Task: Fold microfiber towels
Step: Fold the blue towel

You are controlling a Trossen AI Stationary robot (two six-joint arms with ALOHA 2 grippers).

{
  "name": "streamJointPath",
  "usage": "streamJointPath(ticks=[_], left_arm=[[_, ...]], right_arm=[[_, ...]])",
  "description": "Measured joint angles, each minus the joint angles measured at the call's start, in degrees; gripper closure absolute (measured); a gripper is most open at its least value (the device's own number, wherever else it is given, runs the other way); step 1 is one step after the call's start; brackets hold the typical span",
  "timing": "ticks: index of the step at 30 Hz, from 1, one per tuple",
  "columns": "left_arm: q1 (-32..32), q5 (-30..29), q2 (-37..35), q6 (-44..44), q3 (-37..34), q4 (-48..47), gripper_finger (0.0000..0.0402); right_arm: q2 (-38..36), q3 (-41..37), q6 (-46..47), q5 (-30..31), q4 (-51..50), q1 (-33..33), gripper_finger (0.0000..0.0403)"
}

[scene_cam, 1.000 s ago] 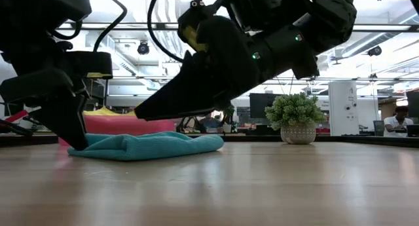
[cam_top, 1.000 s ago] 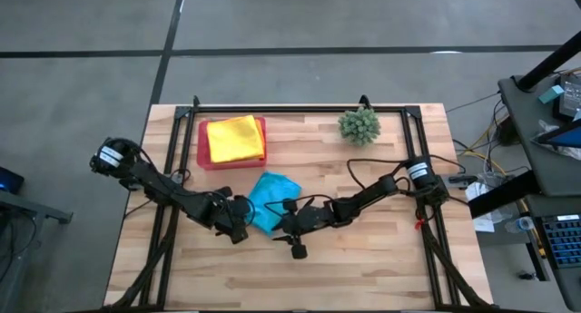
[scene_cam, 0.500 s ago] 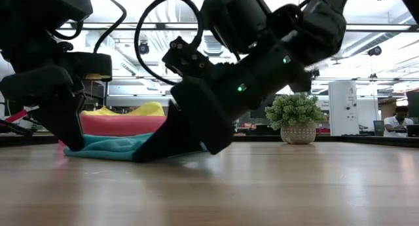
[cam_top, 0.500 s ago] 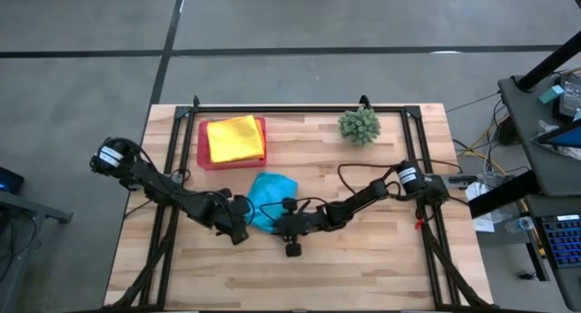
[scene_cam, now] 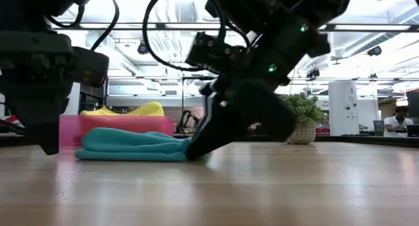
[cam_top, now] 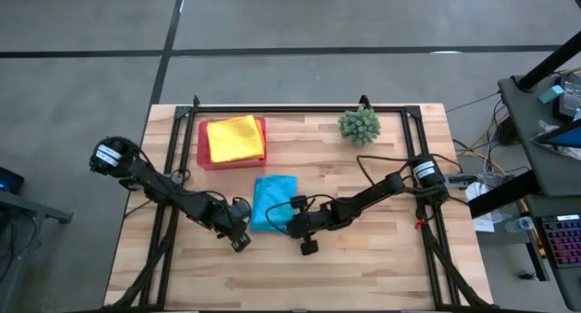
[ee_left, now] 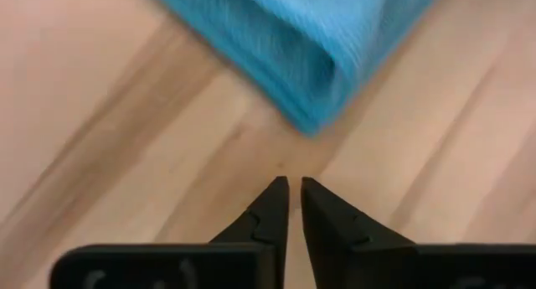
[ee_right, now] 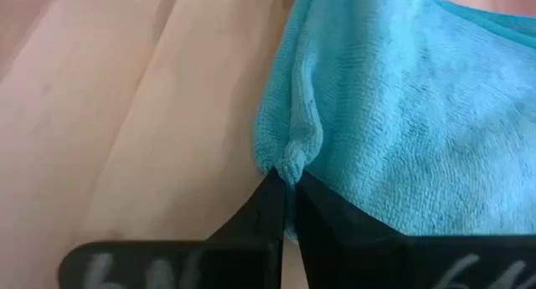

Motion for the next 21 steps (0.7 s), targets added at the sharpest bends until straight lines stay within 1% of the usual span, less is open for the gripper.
streamJointPath(ticks=[4,7,10,13,18,21], left_arm=[[0.04,3.32,0.00,-0.30,0.17,1.08,0.0355],[0.04,3.75,0.00,1.21,0.32,2.24,0.0330],[0.04,3.87,-0.02,4.17,0.44,5.83,0.0310],[0.04,3.83,-0.11,7.10,0.48,9.37,0.0296],[0.06,3.76,-0.11,7.63,0.48,10.23,0.0290],[0.06,3.54,-0.11,7.64,0.48,10.25,0.0290]], right_arm=[[-2.04,-0.10,0.06,-0.59,-5.60,0.23,0.0389],[-2.99,-0.36,-1.04,-1.09,-7.17,0.35,0.0378],[-4.16,-0.50,-2.16,-1.51,-8.94,0.53,0.0352],[-5.53,-0.53,-2.81,-1.51,-12.29,0.63,0.0317],[-8.77,-1.23,-2.15,-1.48,-17.85,0.84,0.0262],[-10.89,-2.73,-2.24,-1.45,-18.93,0.84,0.0239]])
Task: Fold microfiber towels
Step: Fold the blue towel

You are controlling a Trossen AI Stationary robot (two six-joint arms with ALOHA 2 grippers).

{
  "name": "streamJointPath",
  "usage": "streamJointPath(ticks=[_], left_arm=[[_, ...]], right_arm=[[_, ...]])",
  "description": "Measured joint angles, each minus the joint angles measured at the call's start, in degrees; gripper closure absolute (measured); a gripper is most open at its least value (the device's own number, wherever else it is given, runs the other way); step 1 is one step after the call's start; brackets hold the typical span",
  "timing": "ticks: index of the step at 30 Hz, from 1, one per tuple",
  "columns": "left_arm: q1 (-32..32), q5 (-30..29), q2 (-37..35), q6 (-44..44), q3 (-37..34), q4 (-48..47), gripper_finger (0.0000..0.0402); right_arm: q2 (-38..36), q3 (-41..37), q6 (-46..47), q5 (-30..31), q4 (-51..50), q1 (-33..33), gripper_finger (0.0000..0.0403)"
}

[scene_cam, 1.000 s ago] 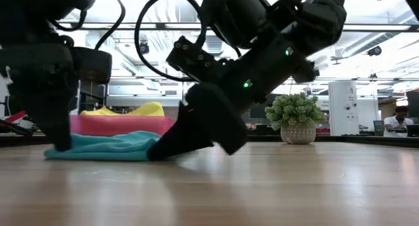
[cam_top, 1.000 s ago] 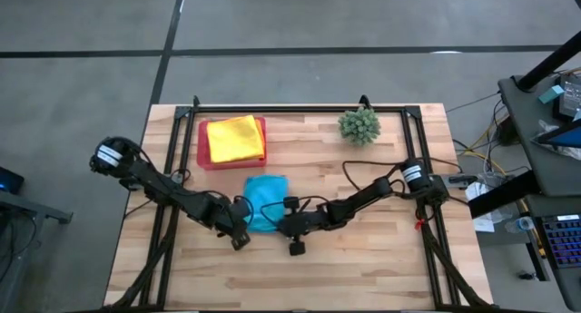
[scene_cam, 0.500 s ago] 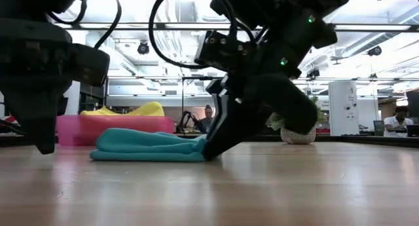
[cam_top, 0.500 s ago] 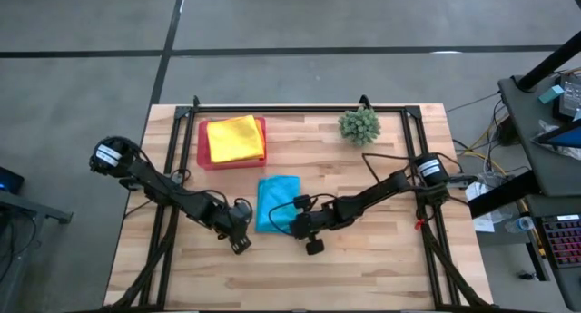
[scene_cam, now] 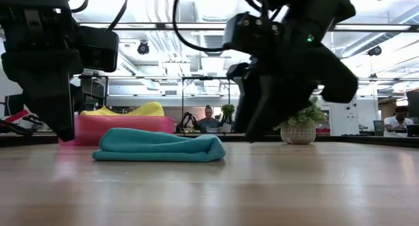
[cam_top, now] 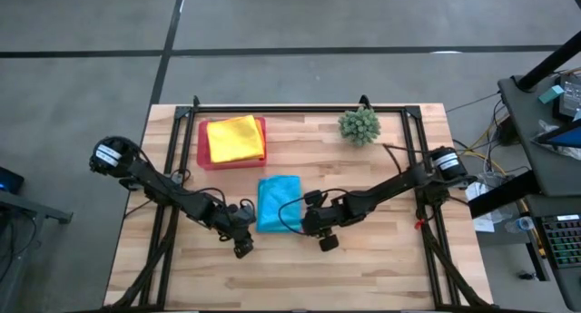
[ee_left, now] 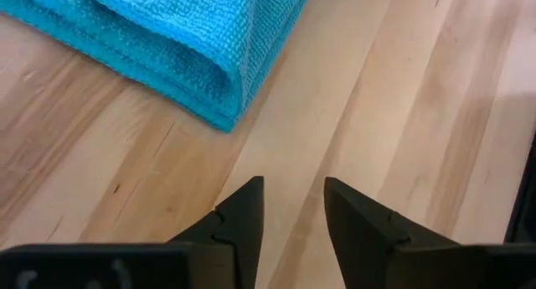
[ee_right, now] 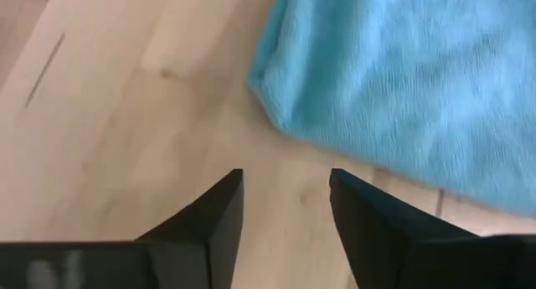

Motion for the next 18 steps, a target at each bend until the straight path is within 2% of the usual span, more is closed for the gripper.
streamJointPath(ticks=[4,7,11,14,15,18], left_arm=[[0.00,-0.29,0.00,0.37,0.80,-0.08,0.0290],[0.00,-3.14,-0.83,5.50,3.10,0.02,0.0290],[0.65,-16.88,-2.63,13.28,5.93,0.49,0.0290],[3.76,-27.97,-3.02,12.16,6.06,-0.06,0.0290],[5.36,-29.45,-3.02,10.64,5.95,-0.11,0.0290],[10.82,-28.46,-2.52,6.73,5.52,-1.63,0.0290]], right_arm=[[-3.89,-3.61,0.07,0.18,0.50,0.00,0.0223],[-7.73,-7.59,1.31,1.53,3.63,0.00,0.0221],[-11.48,-14.93,1.98,1.58,18.15,0.00,0.0231],[-13.15,-19.23,1.24,1.72,25.47,-0.09,0.0240],[-13.66,-20.27,0.92,1.89,26.91,-0.24,0.0243],[-15.06,-22.05,0.21,3.71,28.96,-0.59,0.0251]])
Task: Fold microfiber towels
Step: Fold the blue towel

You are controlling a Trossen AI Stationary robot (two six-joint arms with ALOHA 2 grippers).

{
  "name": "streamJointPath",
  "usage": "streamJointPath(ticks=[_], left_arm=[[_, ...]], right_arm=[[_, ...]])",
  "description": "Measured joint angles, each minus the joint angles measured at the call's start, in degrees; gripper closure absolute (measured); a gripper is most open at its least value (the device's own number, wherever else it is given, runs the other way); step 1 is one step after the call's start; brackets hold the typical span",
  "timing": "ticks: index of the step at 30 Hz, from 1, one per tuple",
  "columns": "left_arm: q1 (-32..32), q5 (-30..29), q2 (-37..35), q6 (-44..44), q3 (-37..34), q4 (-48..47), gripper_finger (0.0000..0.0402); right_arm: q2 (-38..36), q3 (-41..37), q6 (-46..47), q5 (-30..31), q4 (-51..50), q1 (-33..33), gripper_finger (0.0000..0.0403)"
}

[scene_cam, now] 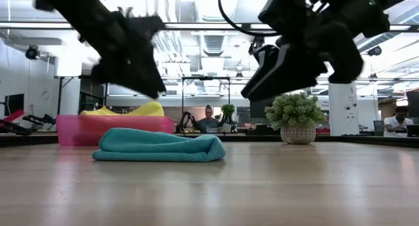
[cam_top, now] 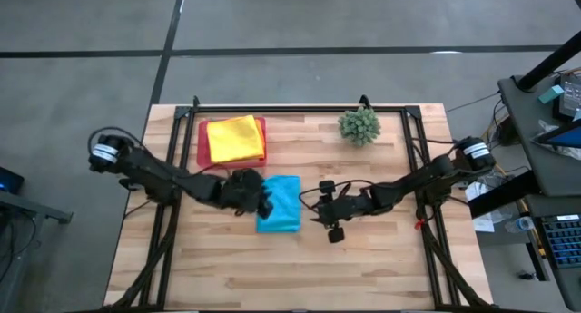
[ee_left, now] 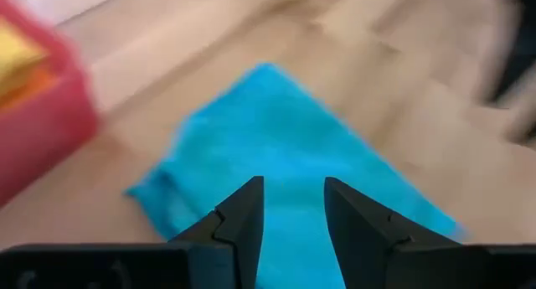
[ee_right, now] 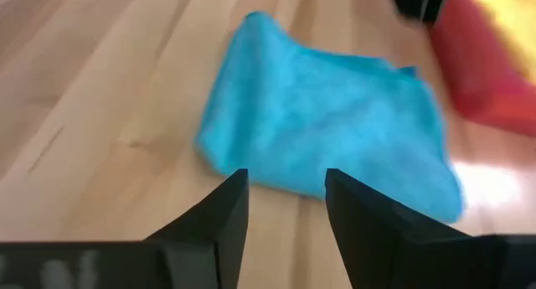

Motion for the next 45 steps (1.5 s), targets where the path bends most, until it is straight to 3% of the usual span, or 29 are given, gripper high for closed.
streamJointPath(ticks=[11,34,37,45], left_arm=[[10.53,0.64,6.48,-4.23,0.11,-0.72,0.0290],[11.10,2.88,12.91,-5.72,0.09,1.13,0.0291],[10.92,3.01,13.25,-5.32,0.09,1.35,0.0307],[10.53,3.04,12.81,-3.16,0.87,1.60,0.0396]], right_arm=[[-0.73,-0.03,-0.96,0.90,1.53,-0.20,0.0268],[-0.70,-0.01,-1.30,0.93,2.01,-0.45,0.0269],[-0.70,0.04,-1.28,0.93,2.03,-0.46,0.0273],[-0.66,0.04,-1.28,0.93,2.58,-0.46,0.0273]])
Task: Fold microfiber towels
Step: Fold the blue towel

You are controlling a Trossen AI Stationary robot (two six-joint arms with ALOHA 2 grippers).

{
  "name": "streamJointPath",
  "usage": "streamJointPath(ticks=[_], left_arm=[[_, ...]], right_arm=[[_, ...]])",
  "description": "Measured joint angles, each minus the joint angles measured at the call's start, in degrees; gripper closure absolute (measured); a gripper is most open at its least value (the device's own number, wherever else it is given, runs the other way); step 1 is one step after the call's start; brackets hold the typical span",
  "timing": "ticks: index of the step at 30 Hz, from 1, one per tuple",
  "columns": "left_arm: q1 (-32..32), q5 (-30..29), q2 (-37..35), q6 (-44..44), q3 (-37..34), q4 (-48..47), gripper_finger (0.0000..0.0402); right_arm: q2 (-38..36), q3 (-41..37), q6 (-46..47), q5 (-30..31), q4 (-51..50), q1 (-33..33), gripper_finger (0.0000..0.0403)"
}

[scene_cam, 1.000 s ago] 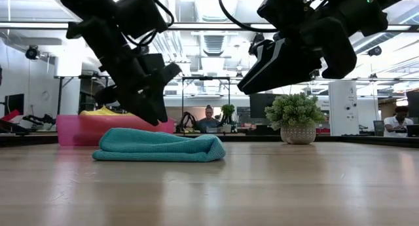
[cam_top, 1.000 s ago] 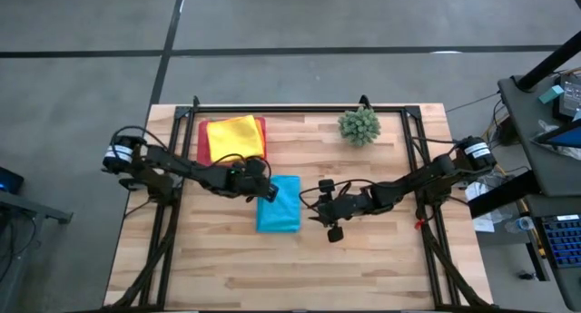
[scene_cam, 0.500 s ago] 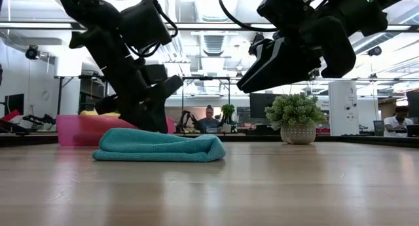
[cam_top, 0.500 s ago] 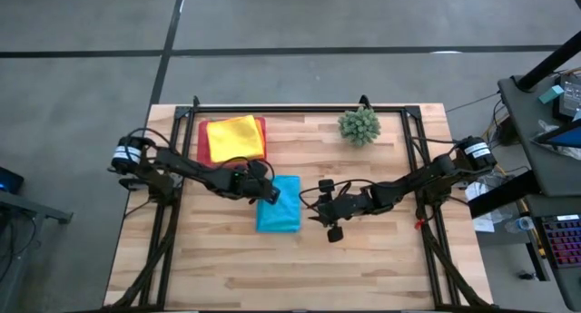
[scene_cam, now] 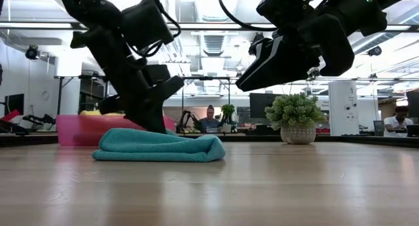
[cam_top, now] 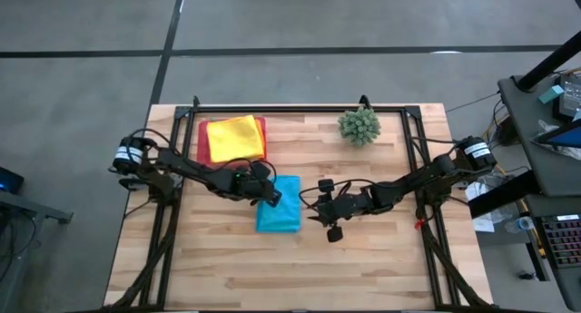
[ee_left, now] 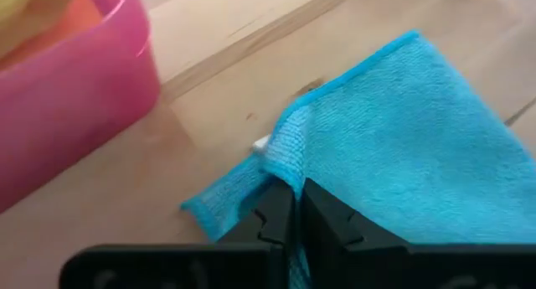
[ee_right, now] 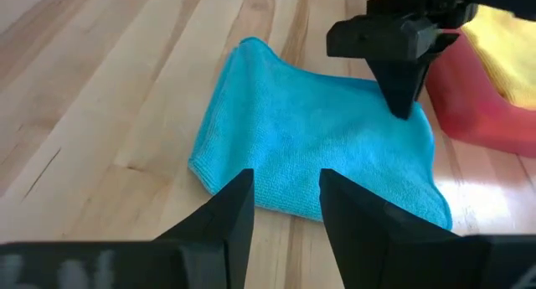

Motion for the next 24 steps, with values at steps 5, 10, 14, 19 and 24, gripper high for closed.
streamJointPath(ticks=[5,10,14,19,24], left_arm=[[-0.09,0.02,-0.59,2.71,1.81,-0.16,0.0399],[-0.09,0.04,-3.66,3.83,2.74,-1.63,0.0400],[-0.07,0.72,-6.07,3.92,2.72,-1.60,0.0400],[-0.06,2.32,-6.66,4.97,2.67,-3.07,0.0392],[0.04,2.22,-5.57,5.20,2.62,-5.08,0.0344]], right_arm=[[0.00,0.00,0.04,0.00,0.10,0.00,0.0278],[0.00,0.00,0.04,0.00,0.18,0.00,0.0280],[0.00,0.00,0.32,0.00,0.23,0.00,0.0280],[0.00,0.00,0.74,-0.02,0.22,0.00,0.0280],[0.00,0.00,1.16,-0.02,0.25,0.00,0.0280]])
